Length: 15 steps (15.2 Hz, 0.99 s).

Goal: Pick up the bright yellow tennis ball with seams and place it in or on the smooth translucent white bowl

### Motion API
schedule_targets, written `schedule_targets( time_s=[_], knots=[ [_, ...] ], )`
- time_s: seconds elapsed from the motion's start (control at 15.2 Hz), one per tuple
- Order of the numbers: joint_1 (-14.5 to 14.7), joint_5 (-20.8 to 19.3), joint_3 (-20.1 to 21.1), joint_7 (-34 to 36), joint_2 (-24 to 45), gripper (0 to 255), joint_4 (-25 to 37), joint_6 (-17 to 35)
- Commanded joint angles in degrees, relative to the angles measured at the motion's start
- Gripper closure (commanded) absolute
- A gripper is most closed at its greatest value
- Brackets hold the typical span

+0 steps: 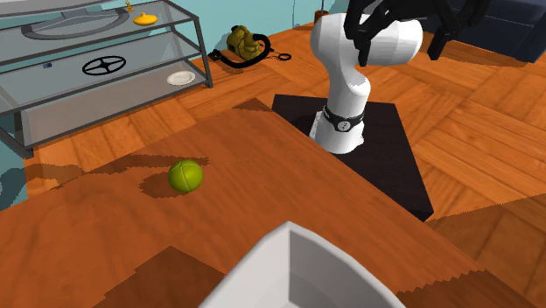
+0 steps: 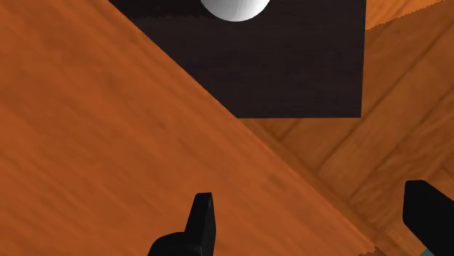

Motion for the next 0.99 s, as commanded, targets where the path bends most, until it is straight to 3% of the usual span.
schedule_targets(
  time_s=[0.0, 0.92],
  knots=[
    [0.0, 0.0, 0.0, 0.0, 0.0, 0, 0.0, 0.0],
    [-5.5, -11.7, -13.57, -14.3, 14.86, 0, -1.05, 16.03]
  ],
)
